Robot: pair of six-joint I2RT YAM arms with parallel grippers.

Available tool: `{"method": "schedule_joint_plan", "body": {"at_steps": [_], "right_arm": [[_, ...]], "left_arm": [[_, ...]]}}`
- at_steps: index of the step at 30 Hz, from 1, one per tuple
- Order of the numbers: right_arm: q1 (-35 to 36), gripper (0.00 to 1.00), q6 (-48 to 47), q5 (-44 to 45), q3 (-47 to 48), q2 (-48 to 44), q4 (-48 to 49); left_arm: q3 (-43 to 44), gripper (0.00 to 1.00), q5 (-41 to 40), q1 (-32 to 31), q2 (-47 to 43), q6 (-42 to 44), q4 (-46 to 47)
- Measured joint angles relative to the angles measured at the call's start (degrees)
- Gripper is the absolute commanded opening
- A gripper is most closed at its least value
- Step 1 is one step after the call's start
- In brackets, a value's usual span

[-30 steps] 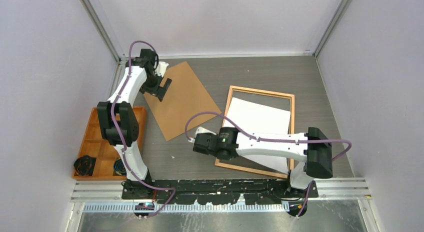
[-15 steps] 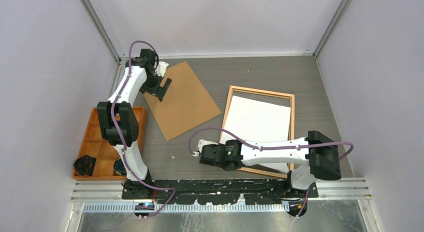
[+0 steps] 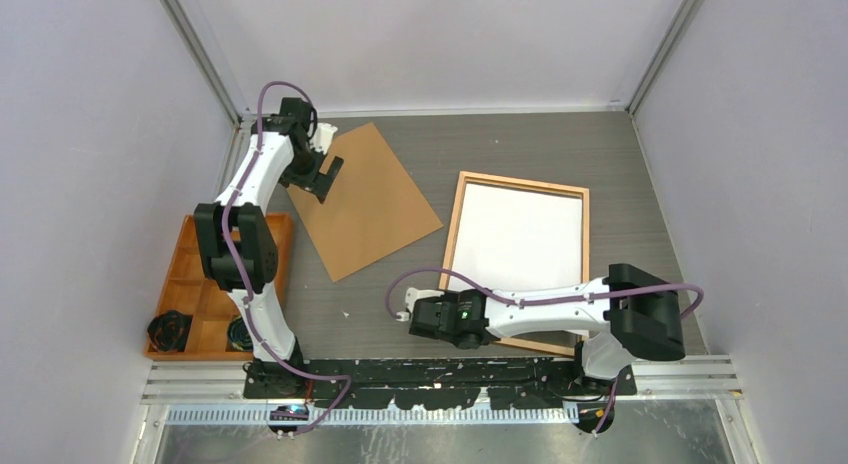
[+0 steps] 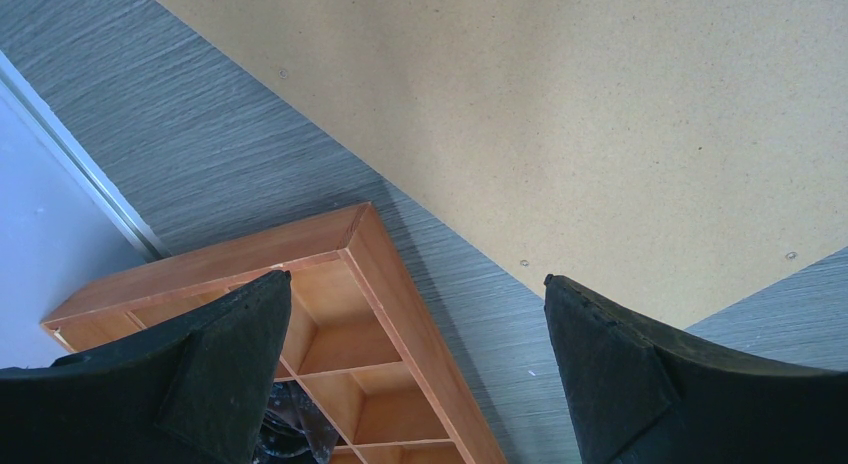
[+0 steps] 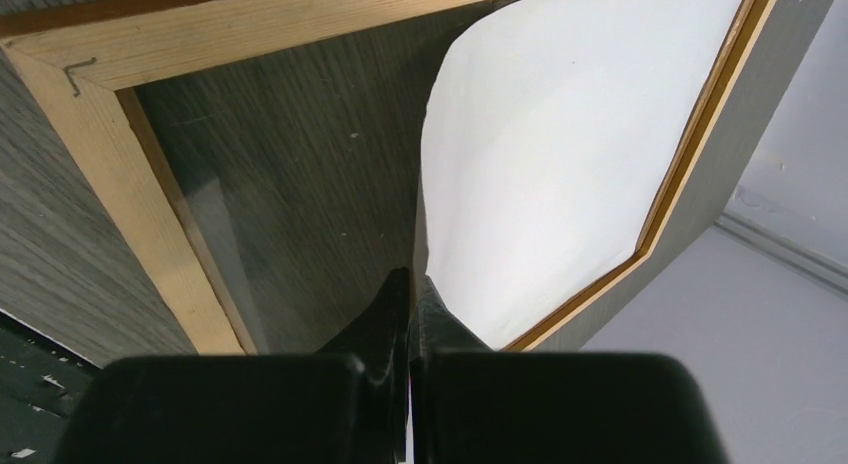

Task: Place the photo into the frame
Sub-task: Turn over the photo from the photo frame.

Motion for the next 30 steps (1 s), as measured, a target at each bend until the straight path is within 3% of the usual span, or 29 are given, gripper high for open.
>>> {"method": "schedule_joint_plan", "body": {"at_steps": [17,19,22,25,30], "right_arm": [[-2.82,0.03,-3.37,3.58,-4.24,-0.85,6.97],[-2.89,0.11,-3.43,3.58,-4.31,-0.98,7.08],[-3.15,0.32,-3.32,3.61,-4.31,-1.2,7.26],[-3.39,0.47,-2.6,3.56,-4.31,-1.18,7.17],[-3.72,0.6,-0.98,2.47,-4.28,-1.05,6.16]], "left_arm": [[0.0,1.0,-0.02,0.0,0.0,0.15,0.0],[0.0,1.0,0.0,0.0,0.0,0.15,0.0],[0.0,1.0,0.0,0.0,0.0,0.17,0.0],[0.0,1.0,0.0,0.0,0.0,0.17,0.0],[-0.02,1.0,0.0,0.0,0.0,0.2,0.0]]}}
